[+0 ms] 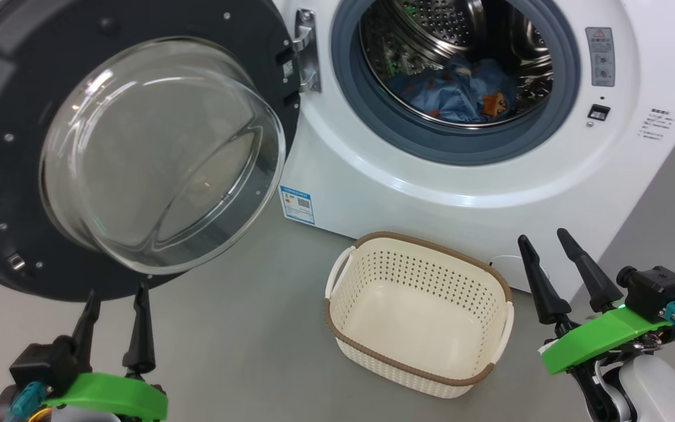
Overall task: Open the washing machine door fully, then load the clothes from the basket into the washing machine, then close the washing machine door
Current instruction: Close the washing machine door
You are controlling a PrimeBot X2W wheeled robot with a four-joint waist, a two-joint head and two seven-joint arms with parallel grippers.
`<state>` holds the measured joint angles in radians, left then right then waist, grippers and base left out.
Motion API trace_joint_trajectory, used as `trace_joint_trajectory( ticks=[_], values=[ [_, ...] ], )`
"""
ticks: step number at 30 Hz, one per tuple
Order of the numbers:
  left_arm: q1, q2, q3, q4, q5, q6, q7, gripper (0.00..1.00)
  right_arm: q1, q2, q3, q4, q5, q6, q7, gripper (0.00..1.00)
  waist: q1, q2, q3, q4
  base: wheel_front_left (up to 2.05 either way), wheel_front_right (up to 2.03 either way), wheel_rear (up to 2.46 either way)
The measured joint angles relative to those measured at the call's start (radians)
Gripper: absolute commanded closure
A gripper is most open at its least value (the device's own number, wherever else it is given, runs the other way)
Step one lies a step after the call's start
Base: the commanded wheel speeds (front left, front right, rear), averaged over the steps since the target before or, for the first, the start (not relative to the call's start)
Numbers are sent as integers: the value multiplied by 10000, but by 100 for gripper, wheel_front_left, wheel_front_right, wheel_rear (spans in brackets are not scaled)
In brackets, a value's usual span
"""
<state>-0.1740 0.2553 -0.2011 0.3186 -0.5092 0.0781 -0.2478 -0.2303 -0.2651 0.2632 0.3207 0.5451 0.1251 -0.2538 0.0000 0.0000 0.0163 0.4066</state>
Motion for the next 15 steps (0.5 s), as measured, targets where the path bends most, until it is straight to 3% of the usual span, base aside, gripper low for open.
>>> trace_joint_trajectory(
  ticks=[15],
  values=[
    [146,-4,-8,2,0,299,0,0,8,-15,190,56,15,0,0,0,0,0,-22,487,0,0,0]
  ],
)
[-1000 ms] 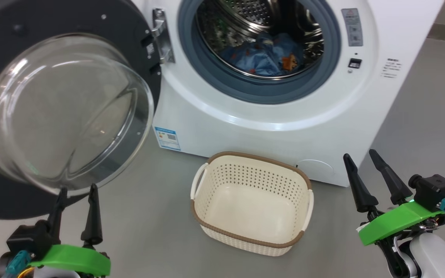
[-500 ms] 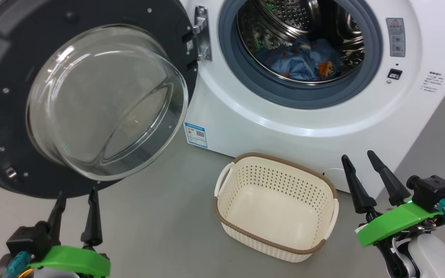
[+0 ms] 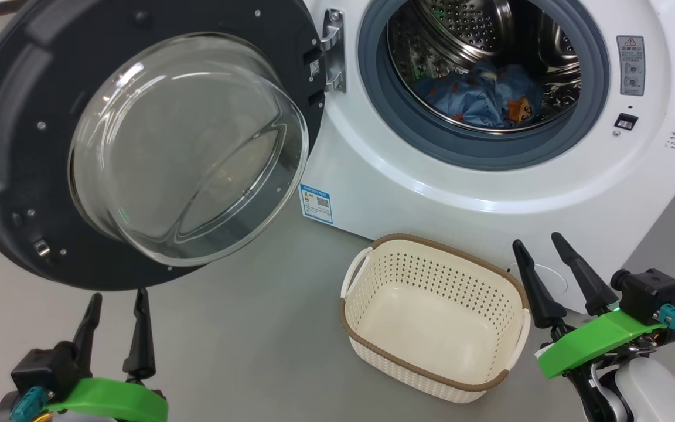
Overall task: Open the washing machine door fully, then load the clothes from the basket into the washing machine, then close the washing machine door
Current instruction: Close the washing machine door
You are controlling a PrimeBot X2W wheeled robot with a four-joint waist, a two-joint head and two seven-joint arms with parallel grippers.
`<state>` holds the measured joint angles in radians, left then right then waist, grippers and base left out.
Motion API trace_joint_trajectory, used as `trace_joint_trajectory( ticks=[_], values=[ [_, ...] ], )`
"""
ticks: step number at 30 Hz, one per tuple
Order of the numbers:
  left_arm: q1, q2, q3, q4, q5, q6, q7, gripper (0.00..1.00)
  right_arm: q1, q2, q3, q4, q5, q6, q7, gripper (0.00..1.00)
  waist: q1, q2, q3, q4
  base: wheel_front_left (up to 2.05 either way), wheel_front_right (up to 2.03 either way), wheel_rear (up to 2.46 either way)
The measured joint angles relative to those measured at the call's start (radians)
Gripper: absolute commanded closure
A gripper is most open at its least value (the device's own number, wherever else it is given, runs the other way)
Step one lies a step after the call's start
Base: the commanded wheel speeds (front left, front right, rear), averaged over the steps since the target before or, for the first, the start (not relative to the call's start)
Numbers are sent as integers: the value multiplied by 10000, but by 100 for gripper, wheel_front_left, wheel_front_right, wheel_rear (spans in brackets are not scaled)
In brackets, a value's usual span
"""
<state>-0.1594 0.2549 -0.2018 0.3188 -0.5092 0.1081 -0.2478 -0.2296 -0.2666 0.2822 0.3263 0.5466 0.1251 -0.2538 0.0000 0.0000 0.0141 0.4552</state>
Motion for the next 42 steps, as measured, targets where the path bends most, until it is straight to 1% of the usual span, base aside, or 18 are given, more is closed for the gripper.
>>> trace_joint_trajectory(
  ticks=[4,15,17,30,34,42],
  values=[
    [0,0,2,0,0,75,0,0,0,0,19,21,2,0,0,0,0,0,1,17,0,0,0],
    [0,4,6,-2,0,96,0,0,0,-27,33,35,17,0,0,0,0,0,47,12,0,0,0],
    [0,8,8,-2,0,163,0,0,0,-27,44,36,19,0,0,0,0,0,47,0,0,0,0],
    [0,42,17,-6,-2,167,0,0,-1,-27,48,59,86,0,0,0,0,0,-36,-127,0,0,0],
    [1,48,12,-44,-2,249,0,0,-1,-25,46,59,86,0,0,0,0,0,-51,-154,0,0,0],
    [1,251,35,-215,-2,251,0,0,-1,-21,46,59,86,0,0,0,0,0,-29,-218,0,0,0]
  ],
)
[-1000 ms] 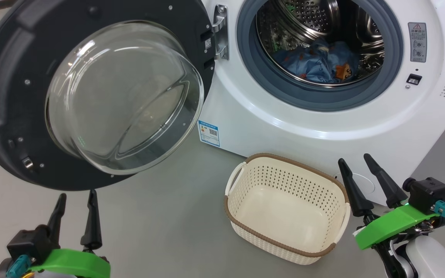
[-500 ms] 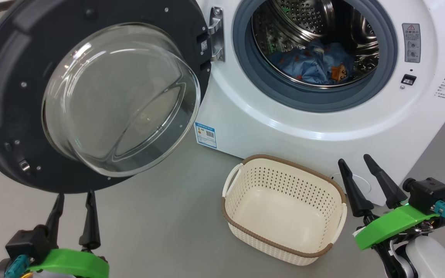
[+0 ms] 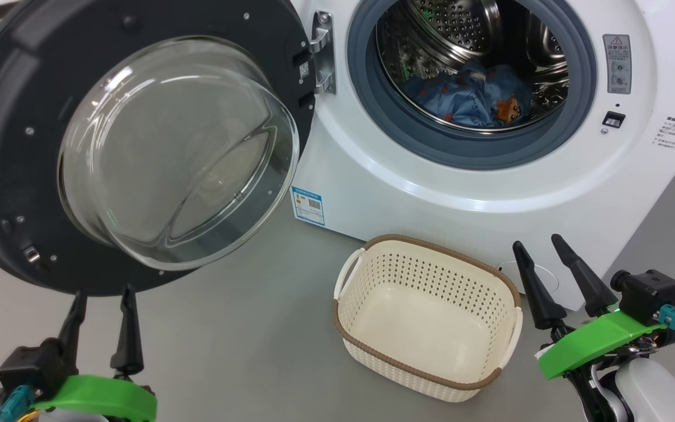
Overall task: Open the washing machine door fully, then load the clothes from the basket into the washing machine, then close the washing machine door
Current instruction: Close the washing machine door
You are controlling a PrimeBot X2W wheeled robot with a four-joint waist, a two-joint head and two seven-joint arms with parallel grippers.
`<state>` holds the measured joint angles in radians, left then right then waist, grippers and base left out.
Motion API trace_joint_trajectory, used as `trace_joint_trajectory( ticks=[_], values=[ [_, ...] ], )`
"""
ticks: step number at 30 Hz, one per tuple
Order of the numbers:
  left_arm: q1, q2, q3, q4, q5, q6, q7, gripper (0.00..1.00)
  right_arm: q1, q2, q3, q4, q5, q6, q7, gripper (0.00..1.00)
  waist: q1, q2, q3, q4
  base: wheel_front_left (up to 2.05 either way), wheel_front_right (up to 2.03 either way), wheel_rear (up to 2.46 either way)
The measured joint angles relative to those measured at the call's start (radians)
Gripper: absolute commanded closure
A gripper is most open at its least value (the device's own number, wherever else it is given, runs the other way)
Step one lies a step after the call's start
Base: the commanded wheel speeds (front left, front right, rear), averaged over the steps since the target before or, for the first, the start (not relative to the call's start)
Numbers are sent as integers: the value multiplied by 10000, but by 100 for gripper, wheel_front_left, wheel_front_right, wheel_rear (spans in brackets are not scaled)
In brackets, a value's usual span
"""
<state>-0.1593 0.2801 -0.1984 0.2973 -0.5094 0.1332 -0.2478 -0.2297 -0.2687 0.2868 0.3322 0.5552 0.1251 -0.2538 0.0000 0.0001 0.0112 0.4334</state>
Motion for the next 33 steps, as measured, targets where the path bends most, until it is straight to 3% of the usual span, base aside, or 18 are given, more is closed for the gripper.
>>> trace_joint_trajectory(
  ticks=[1,2,3,4,5,6,13,21,28,33],
  values=[
    [0,25,8,-21,-2,2,2,0,0,2,0,0,0,0,0,0,0,0,5,-6,0,0,0],
    [0,46,15,-50,-4,4,2,48,0,2,0,0,0,0,0,0,0,0,10,-13,0,0,0],
    [0,65,17,-88,-4,12,4,59,0,2,0,0,0,0,0,0,0,-1,15,-19,0,0,0],
    [0,90,17,-140,-4,12,4,62,0,2,0,0,0,0,0,0,0,0,18,-24,0,0,0],
    [0,125,33,-199,-4,12,2,77,0,2,0,0,0,0,0,0,0,0,22,-29,0,0,0],
    [0,173,54,-255,-6,10,2,100,0,0,0,0,0,0,0,0,0,0,25,-33,0,0,0],
    [-21,587,656,-1212,-328,-40,12,100,1,-6,2,0,0,0,0,0,0,0,21,-45,0,0,0],
    [-851,1231,1724,-2587,-1628,-522,642,100,12,-151,56,-10,-2,0,0,0,0,0,95,23,0,0,0],
    [-2329,1605,3152,-2303,-3988,-1496,1187,100,-21,-437,311,-12,-2,0,0,0,0,0,376,-22,0,0,0],
    [-3148,1655,4209,-696,-6297,-2094,2109,100,-61,-671,418,-12,-2,0,0,0,0,0,611,-140,0,0,0]
  ],
)
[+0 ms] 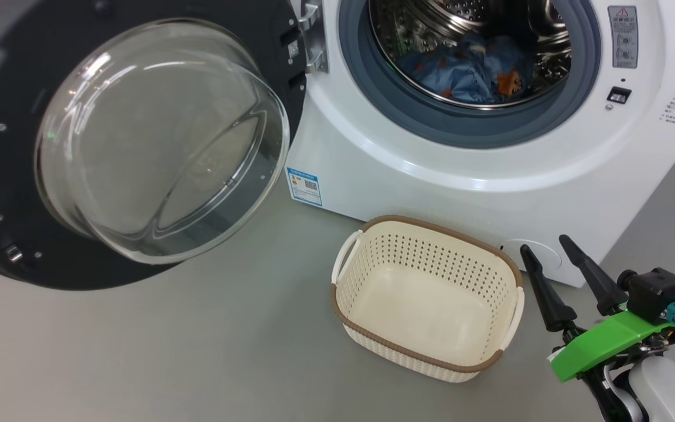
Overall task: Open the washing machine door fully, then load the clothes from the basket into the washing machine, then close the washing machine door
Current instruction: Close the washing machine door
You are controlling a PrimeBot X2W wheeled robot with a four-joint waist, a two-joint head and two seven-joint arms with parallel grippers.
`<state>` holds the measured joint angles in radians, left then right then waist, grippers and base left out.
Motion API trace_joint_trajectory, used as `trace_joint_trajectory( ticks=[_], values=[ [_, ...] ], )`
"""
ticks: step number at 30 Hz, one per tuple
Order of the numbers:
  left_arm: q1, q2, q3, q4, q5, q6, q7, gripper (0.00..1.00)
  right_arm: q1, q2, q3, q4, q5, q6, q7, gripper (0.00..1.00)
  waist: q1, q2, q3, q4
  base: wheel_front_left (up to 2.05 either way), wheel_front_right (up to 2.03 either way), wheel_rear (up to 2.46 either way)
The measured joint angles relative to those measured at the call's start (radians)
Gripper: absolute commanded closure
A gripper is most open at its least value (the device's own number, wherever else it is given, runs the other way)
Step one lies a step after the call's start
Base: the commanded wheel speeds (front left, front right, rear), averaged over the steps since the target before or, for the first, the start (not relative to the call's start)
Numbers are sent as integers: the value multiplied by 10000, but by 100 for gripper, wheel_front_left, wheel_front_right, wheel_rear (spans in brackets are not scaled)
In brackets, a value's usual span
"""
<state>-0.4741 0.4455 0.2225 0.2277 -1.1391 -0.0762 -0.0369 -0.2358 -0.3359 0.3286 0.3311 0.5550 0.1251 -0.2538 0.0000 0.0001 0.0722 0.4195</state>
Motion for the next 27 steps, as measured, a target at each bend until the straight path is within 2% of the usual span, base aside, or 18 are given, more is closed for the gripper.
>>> trace_joint_trajectory(
  ticks=[6,13,22,27],
  values=[
    [-1053,90,1131,2142,-2326,-288,1080,100,-330,-343,188,-13,0,0,0,0,0,0,397,-180,0,0,0],
    [-2012,336,2278,4619,-3824,-385,1567,100,-663,-732,349,-35,2,0,0,0,1,0,908,-434,0,0,0],
    [-2635,1024,3104,6414,-4431,-472,1687,100,-1034,-1009,485,-81,2,0,0,0,1,0,1386,-952,0,0,0],
    [-2773,1080,3206,6805,-4437,-477,1676,100,-1035,-1118,483,-128,2,0,0,0,1,0,1603,-1118,0,0,0]
  ],
)
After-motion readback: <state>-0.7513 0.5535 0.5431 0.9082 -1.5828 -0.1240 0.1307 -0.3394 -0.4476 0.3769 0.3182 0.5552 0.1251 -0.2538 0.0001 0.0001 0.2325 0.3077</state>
